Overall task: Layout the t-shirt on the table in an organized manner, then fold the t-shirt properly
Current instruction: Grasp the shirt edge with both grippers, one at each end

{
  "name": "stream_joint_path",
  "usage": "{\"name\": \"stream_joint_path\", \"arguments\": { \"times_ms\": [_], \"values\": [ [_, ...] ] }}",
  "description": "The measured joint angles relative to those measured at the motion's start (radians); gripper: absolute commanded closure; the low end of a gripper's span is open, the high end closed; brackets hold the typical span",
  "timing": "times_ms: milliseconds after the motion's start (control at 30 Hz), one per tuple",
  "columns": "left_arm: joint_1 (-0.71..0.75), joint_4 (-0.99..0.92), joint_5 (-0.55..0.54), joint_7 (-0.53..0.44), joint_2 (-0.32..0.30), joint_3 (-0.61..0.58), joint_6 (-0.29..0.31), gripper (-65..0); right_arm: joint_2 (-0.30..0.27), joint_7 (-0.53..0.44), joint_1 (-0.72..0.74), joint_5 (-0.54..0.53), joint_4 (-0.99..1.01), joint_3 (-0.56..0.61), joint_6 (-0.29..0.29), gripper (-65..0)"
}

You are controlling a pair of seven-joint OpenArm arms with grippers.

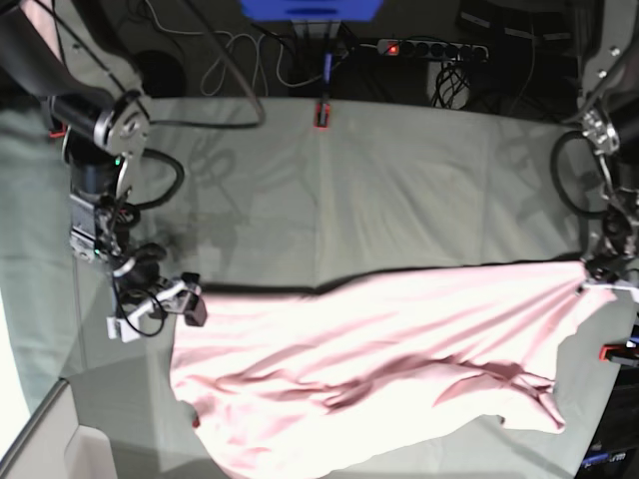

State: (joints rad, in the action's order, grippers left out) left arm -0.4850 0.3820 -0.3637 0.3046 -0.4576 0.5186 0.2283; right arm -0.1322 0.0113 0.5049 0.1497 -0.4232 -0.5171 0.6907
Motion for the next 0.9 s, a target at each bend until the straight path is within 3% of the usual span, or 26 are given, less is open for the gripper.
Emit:
{"name": "stream_joint_path", "arguments": {
  "times_ms": [267, 400, 700, 900],
  "values": [
    [0.114, 0.259, 0.000, 0.060, 0.014, 0.018, 0.003, 0.0, 0.053, -0.051, 0.020, -0.016, 0.067, 0.002, -0.004, -49.9],
    [0.106, 0.269, 0.003, 0.058, 0.032, 0.021, 0.003, 0.0, 0.085, -0.074, -0.002, -0.027, 0.062, 0.003, -0.003, -49.9],
    [0.108, 0.269, 0.007, 0.054, 0.036, 0.016, 0.000, 0.0, 0.077, -0.105, -0.059, -0.046, 0.048, 0.003, 0.025, -50.5],
    [0.109, 0.269, 0.007, 0.055, 0.039, 0.016, 0.000, 0.0, 0.126, -0.097, -0.177, -0.042, -0.162, 0.003, 0.029, -49.7]
  ]
}}
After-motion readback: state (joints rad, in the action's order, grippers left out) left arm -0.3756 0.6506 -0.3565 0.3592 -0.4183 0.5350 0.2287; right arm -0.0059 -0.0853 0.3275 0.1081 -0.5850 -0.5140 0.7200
